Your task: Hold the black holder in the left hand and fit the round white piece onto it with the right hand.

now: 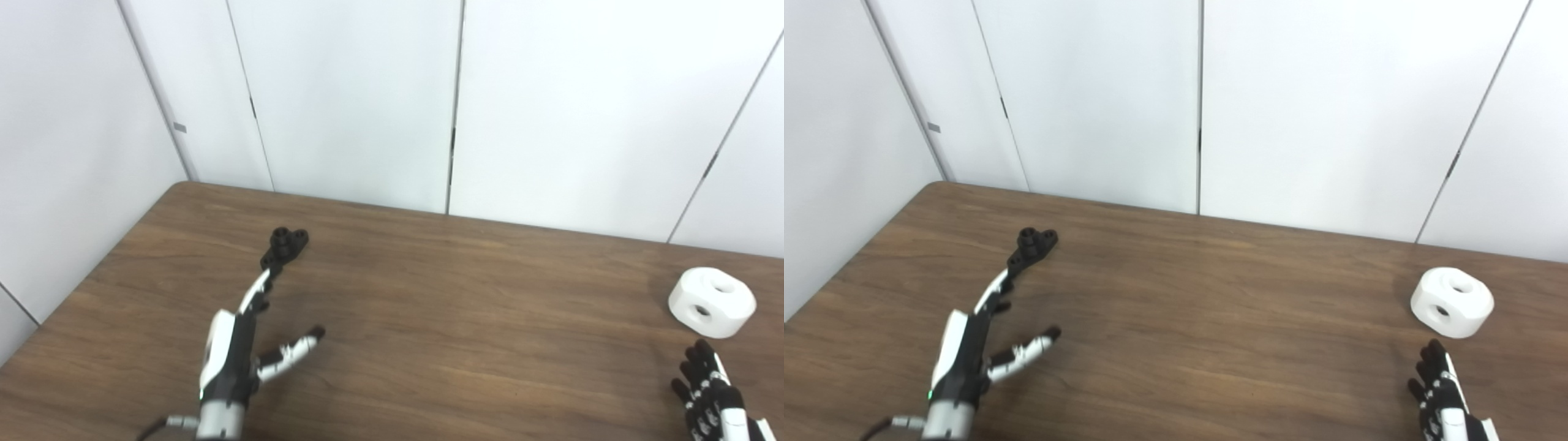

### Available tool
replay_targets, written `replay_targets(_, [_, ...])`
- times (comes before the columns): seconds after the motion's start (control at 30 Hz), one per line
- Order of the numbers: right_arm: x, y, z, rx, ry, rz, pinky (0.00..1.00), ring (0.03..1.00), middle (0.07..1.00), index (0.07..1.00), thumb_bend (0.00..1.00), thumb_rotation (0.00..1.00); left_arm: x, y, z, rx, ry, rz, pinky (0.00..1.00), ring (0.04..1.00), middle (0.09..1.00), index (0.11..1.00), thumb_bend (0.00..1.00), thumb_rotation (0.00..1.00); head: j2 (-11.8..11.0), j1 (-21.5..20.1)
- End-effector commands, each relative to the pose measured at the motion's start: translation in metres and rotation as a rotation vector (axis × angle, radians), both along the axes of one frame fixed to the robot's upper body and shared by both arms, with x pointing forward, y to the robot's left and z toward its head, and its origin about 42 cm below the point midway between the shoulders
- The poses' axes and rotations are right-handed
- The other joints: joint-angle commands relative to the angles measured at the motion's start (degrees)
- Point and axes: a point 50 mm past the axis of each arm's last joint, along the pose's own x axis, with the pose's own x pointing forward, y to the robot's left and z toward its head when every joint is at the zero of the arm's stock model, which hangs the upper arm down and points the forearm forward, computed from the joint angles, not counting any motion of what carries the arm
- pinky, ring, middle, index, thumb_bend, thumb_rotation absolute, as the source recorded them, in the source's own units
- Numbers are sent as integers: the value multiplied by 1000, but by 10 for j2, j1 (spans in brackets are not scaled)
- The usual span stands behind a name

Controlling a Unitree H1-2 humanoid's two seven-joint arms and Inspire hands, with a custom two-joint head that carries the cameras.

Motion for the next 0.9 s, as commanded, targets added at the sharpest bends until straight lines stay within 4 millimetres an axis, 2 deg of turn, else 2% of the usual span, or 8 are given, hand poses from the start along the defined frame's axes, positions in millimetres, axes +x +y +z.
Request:
replay_targets(0.0, [0, -2, 6, -16, -33, 2, 1000, 1000, 999, 1000, 546, 1000, 11, 11, 22, 88, -43, 27, 947, 976, 952, 915, 765, 267, 1, 0])
replay_targets(0.07, [0, -2, 6, -15, -31, 3, 1000, 1000, 1000, 1000, 560, 1000, 21, 18, 26, 118, -32, 36, 968, 986, 947, 908, 775, 267, 1, 0])
replay_targets(0.3, [-1, -1, 5, -20, -23, 1, 1000, 1000, 1000, 1000, 559, 1000, 50, 41, 29, 185, 13, 84, 895, 973, 950, 896, 786, 286, 2, -3])
replay_targets(0.47, [-2, 0, 3, -11, -23, 7, 1000, 1000, 1000, 1000, 561, 1000, 66, 56, 25, 230, 39, 122, 869, 961, 939, 886, 815, 336, 3, -4])
replay_targets(0.63, [-2, 0, 3, -9, -18, 12, 1000, 1000, 1000, 1000, 542, 1000, 82, 70, 19, 291, 35, 169, 886, 961, 922, 859, 849, 354, 3, -4])
replay_targets(0.87, [-4, 1, 3, -22, -14, 9, 1000, 1000, 1000, 1000, 554, 1000, 103, 81, 11, 334, 61, 210, 942, 962, 921, 849, 834, 377, 6, -7])
